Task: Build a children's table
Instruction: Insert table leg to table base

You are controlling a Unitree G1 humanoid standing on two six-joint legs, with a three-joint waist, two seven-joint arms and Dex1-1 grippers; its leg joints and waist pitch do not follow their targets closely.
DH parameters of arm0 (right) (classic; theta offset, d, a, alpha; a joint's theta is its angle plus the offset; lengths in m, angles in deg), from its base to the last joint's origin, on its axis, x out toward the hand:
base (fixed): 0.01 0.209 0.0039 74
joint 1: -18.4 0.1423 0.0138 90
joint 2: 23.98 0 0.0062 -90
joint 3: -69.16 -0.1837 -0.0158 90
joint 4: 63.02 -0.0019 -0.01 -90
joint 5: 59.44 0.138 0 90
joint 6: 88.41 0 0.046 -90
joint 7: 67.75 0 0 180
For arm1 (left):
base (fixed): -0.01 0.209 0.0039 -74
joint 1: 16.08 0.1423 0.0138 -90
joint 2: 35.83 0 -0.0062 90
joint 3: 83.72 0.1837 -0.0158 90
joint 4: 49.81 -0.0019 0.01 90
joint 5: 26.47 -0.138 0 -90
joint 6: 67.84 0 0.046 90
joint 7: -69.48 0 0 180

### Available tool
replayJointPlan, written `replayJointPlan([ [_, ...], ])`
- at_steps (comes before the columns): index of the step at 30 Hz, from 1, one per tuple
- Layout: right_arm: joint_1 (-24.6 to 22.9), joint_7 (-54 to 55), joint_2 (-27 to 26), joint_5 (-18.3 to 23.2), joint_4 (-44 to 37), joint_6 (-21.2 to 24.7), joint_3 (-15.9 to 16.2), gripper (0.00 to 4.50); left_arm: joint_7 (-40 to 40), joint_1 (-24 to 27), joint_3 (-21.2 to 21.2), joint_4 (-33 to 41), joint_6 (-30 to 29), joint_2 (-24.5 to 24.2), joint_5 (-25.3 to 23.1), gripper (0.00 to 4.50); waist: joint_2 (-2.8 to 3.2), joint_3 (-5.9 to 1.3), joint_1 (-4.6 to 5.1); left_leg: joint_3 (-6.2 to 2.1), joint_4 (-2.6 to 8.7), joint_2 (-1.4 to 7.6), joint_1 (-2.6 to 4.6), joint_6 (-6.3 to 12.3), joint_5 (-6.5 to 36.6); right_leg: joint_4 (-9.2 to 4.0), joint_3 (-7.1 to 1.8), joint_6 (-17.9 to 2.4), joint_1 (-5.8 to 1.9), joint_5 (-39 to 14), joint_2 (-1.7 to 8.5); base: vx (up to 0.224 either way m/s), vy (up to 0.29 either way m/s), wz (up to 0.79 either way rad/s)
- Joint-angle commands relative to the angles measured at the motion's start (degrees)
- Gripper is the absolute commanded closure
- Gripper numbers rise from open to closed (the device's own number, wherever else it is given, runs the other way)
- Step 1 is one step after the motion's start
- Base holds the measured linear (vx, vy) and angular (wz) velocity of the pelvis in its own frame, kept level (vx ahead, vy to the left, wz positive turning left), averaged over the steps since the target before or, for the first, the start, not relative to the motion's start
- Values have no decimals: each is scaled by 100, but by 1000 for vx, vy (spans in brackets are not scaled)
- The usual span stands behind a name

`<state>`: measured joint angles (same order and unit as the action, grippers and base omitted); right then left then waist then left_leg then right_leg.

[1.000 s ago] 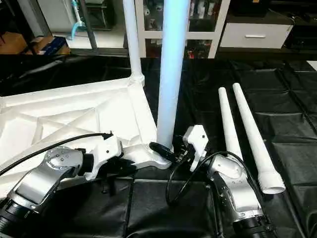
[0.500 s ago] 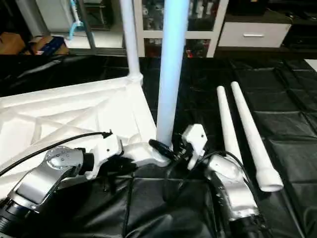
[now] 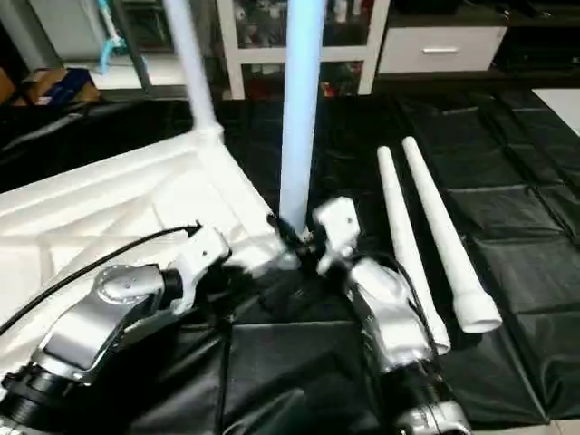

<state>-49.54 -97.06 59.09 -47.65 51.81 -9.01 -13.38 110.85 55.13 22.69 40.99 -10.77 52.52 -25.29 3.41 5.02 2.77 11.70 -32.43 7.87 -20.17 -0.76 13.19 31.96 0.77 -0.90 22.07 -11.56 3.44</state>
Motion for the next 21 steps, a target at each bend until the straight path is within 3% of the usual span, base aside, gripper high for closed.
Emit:
replayJointPlan([
  [1,-104,1367,203,-569,1206,264,-569,263,-392,174,-84,80,-294,268,10,450,-20,-107,-14,-303,536,583,-34,126,1452,-375,-269,-1385,-81,-1245,535,0,0,0],
  [2,-104,1367,203,-569,1206,264,-569,263,-392,174,-84,80,-294,268,10,450,-20,-107,-14,-303,536,583,-34,126,1452,-375,-269,-1385,-81,-1245,535,0,0,0],
  [5,44,1790,2,-701,1453,141,-513,263,-1278,57,-384,-42,-373,853,-81,450,-22,-161,-36,-250,450,567,-4,327,863,-301,-266,-1600,-118,-340,513,0,0,0],
  [7,172,2054,-89,-770,1631,46,-484,263,-1767,4,-458,-174,-261,1068,-252,450,-37,-195,-56,-253,394,547,-39,599,429,-242,-246,-1731,-177,213,524,0,0,0],
  [8,182,2072,-95,-772,1645,41,-484,263,-1796,1,-462,-182,-252,1082,-262,450,-37,-195,-56,-253,394,547,-39,599,429,-242,-246,-1731,-177,213,524,0,0,0],
  [9,269,2204,-138,-780,1761,0,-492,263,-2006,-20,-507,-231,-185,1204,-301,450,-40,-181,-69,-250,388,550,-50,762,394,-247,-232,-1735,-173,173,531,0,0,0],
  [10,338,2279,-167,-783,1870,-34,-500,263,-2115,-24,-550,-222,-189,1311,-289,450,-31,-170,-67,-250,394,555,-53,793,450,-258,-227,-1727,-167,49,531,0,0,0],
  [14,520,2426,-264,-740,2149,-112,-548,263,-2249,-36,-538,-163,-242,1507,-261,450,-40,-143,-77,-261,428,578,-44,725,859,-313,-221,-1602,-138,-789,519,0,0,0],
  [21,651,2512,-323,-759,2375,-253,-526,263,-2227,32,-464,-88,-259,1493,-255,450,-53,-148,-78,-255,403,565,-50,806,667,-280,-219,-1610,-139,-495,521,0,0,0],
])
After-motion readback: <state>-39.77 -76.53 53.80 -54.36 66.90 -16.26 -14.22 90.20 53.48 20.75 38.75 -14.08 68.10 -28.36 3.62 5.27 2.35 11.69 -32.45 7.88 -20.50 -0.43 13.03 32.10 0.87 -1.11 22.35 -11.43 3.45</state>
